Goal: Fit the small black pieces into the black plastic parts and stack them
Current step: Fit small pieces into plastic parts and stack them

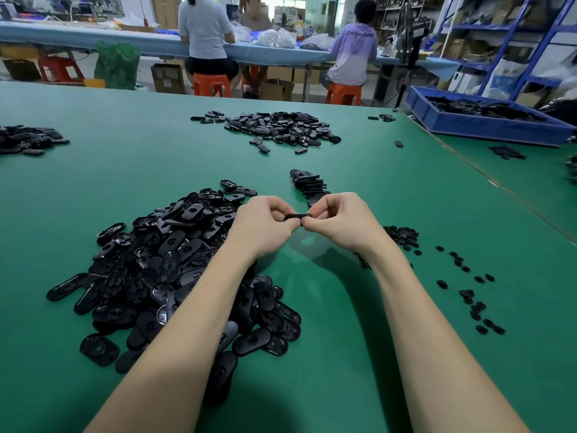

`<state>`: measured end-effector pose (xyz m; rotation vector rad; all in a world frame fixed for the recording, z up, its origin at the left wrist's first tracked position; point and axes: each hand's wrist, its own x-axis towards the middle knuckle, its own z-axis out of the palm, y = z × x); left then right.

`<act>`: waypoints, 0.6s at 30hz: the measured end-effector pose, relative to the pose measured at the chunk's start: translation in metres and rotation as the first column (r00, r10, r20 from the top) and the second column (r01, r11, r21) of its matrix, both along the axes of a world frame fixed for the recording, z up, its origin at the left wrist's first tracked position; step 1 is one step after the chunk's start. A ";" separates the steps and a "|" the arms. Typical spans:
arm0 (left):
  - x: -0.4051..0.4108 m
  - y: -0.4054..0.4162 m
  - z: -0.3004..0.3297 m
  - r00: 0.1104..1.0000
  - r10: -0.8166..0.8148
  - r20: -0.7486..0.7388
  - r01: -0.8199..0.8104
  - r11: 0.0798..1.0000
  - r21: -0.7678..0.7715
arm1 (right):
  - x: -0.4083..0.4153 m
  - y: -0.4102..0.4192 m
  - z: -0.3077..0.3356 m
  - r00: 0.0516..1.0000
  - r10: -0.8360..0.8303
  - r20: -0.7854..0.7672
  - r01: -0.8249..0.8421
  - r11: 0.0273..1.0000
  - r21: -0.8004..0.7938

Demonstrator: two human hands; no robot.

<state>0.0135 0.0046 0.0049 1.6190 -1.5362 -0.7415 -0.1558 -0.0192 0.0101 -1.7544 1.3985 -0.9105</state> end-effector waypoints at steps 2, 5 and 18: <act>0.001 0.000 0.000 1.000 0.001 -0.004 -0.001 1.000 0.012 | -0.003 -0.001 0.002 0.999 0.034 -0.019 -0.035 0.999 -0.008; 0.002 0.000 0.001 0.999 0.026 -0.029 -0.025 1.000 0.019 | -0.006 0.000 0.002 0.990 0.111 -0.083 -0.115 0.992 -0.050; 0.013 -0.002 -0.005 0.950 -0.092 0.298 0.115 0.991 -0.062 | -0.008 -0.048 0.002 0.907 -0.291 -0.304 0.278 0.957 -0.085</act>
